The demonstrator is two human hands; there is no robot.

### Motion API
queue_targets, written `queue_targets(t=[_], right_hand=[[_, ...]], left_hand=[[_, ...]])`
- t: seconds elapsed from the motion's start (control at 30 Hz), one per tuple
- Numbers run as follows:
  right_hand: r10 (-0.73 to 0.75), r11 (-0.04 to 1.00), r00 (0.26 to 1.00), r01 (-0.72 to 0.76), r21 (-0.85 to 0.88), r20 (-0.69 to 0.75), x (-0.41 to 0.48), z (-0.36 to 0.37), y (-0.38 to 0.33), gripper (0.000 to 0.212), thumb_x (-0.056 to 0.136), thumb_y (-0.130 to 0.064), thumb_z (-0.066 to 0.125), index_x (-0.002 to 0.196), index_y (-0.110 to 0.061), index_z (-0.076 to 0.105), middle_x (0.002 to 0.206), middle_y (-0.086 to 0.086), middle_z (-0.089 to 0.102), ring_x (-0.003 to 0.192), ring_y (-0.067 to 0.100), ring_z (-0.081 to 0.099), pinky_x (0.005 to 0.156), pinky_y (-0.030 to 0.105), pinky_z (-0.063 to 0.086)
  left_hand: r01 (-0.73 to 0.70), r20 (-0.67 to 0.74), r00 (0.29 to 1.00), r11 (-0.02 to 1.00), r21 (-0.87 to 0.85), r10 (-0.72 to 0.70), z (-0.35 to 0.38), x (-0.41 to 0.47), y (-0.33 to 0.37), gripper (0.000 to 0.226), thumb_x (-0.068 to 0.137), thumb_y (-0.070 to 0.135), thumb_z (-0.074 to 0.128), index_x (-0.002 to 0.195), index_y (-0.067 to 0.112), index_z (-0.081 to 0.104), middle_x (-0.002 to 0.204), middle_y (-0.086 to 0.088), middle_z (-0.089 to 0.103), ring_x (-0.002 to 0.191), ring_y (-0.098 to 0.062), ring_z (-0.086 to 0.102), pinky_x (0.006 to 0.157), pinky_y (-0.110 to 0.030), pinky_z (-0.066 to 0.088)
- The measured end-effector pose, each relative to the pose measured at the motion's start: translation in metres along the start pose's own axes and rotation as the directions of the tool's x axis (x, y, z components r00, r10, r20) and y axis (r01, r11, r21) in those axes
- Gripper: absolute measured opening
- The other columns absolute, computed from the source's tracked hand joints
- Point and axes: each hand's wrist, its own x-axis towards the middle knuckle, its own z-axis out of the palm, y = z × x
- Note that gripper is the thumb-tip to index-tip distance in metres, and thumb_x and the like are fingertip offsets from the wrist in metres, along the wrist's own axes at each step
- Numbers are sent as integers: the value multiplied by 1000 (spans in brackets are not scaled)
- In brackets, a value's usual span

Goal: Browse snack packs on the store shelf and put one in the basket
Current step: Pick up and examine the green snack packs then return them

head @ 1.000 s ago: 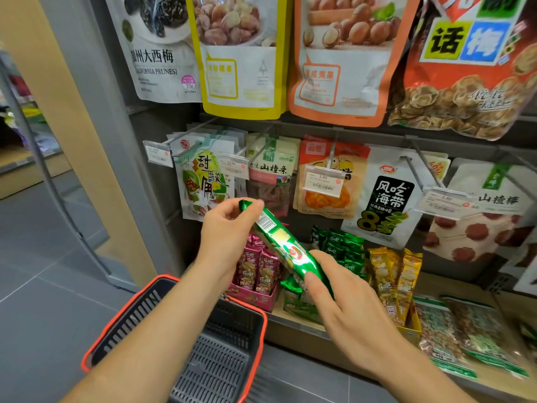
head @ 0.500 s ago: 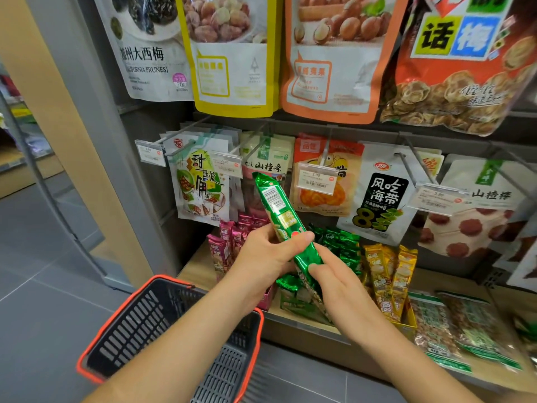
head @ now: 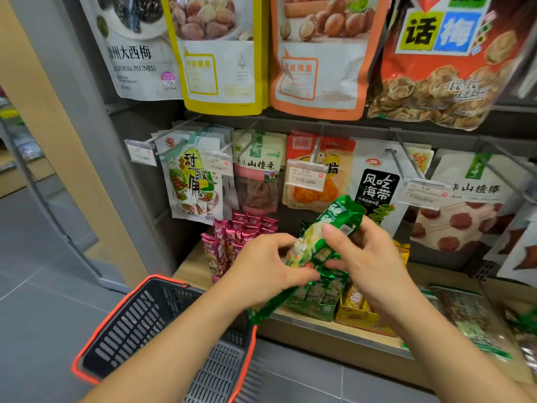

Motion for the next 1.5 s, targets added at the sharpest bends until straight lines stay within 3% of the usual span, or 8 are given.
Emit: queue_targets(t=[0.17, 0.33, 0.5, 0.73, 0.9, 1.1, 1.27, 1.5], right_hand=[[147, 958, 975, -99, 269, -167, 9, -24, -6, 21, 91, -28, 63, 102, -10, 63, 94, 3, 71, 87, 16, 72, 62, 27, 57], [228, 919, 952, -141, 368, -204, 10, -27, -3, 19, 93, -27, 62, 99, -10, 59, 100, 9, 65, 85, 17, 71, 62, 27, 57], [303, 875, 927, -178, 449, -222, 14, -34, -2, 12, 90, -15, 63, 97, -13, 54, 93, 9, 68, 79, 21, 74, 59, 29, 58], [386, 864, 921, -337, 373, -61, 14, -41, -1, 19, 74, -15, 77, 89, -7, 68, 95, 13, 70, 89, 25, 70, 59, 24, 56], [439, 890, 883, -452, 51, 165, 9, -42, -2, 41, 60, -46, 77, 83, -13, 72, 90, 7, 75, 74, 12, 69, 58, 22, 53], [417, 909, 864, -395, -135, 283, 7, -43, -3, 38, 63, -43, 77, 95, -24, 78, 95, 0, 76, 91, 15, 69, 73, 29, 55], [343, 783, 896, -107, -613, 281, 2, -39, -3, 38, 74, -36, 82, 109, -30, 68, 102, -15, 66, 99, 3, 60, 77, 20, 44], [112, 588, 965, 128, -798, 237, -3, -28, 5, 51, 69, -30, 86, 83, -32, 37, 86, -14, 46, 77, 1, 44, 66, 21, 40]], left_hand=[[53, -1, 999, 998, -36, -53, -21, 5, -11, 32, 67, 34, 87, 96, 26, 75, 87, 6, 75, 87, -15, 69, 81, -36, 56], [32, 24, 999, 994, -101, -30, -37, 4, -17, 32, 69, 23, 87, 91, 39, 70, 89, 18, 73, 86, 4, 65, 74, -9, 49], [55, -49, 996, 921, -386, -80, -48, 4, -22, 40, 63, 11, 86, 97, 27, 71, 87, 4, 74, 75, -7, 68, 64, -17, 53], [-98, -251, 967, 844, -527, -44, -59, 7, -36, 24, 65, 36, 77, 87, 27, 80, 83, -3, 75, 73, -13, 62, 64, -22, 51], [-127, -343, 929, 755, -643, -135, -63, 10, -37, 36, 64, 51, 74, 81, 20, 80, 77, -7, 73, 69, -23, 56, 53, -23, 44], [-73, -279, 946, 726, -684, -168, -60, 12, -38, 19, 75, 30, 65, 81, 20, 81, 77, -4, 72, 59, -10, 55, 48, -15, 43], [3, -137, 971, 583, -812, -195, -60, 11, -39, 23, 82, 11, 64, 102, 11, 75, 99, -10, 75, 87, -14, 71, 70, -21, 55], [124, -187, 925, 727, -675, -331, -50, 18, -45, 20, 84, 6, 70, 103, 10, 70, 90, -7, 76, 88, -16, 73, 69, -21, 56]])
